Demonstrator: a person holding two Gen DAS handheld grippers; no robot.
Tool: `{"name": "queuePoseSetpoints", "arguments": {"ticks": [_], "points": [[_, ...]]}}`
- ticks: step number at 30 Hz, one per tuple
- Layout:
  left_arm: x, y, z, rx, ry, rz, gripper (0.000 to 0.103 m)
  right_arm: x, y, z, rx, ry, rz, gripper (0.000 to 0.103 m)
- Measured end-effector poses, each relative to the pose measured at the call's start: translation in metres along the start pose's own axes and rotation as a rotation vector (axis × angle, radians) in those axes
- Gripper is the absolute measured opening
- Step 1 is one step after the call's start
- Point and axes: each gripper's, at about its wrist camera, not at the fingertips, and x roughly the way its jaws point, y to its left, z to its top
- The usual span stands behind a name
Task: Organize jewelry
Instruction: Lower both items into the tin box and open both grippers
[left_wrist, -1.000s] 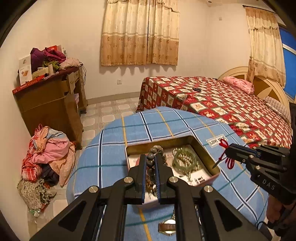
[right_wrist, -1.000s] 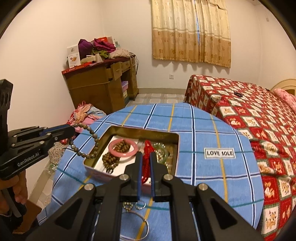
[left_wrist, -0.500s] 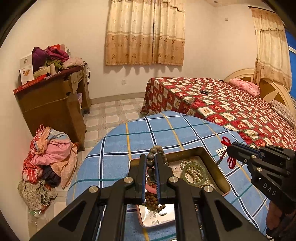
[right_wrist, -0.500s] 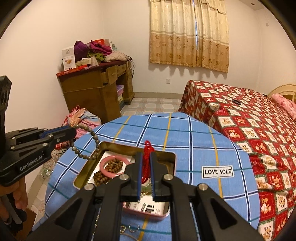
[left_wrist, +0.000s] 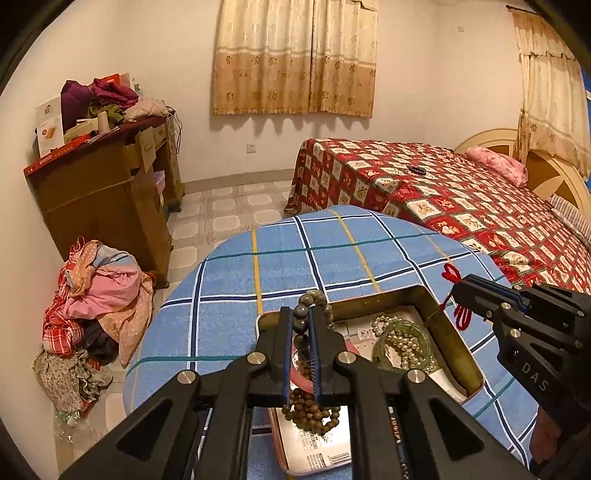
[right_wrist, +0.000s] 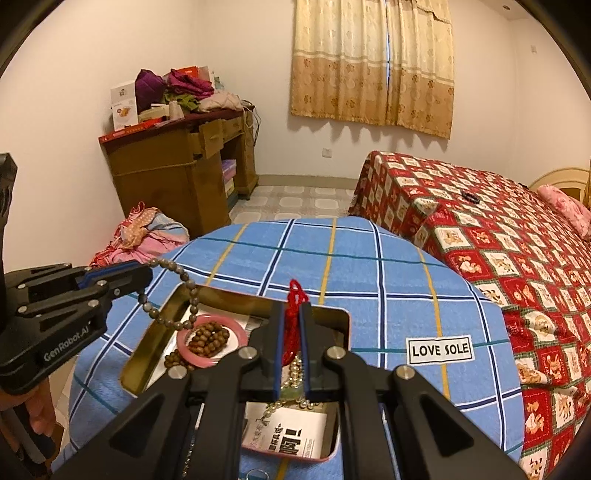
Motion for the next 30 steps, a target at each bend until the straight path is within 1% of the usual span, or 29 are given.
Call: {"name": "queuePoseSetpoints", "arguments": {"ticks": [12,25,30], "points": [[0.014,-0.002,0.000,0.007,0.026,0.015,0.008,0.016,0.002,-0.001,-0.004,0.032,-0.015,0.010],[0.025,-0.003,-0.017,0.011,0.071,0.007,0.008,0.033,0.000,-0.014,-0.003,0.081,-0.032,0.010],[0.030,-0.002,-0.020,0.015,0.087,0.015,0.008,0.037,-0.001,-0.017,0.001,0.093,-0.038,0.010]]}}
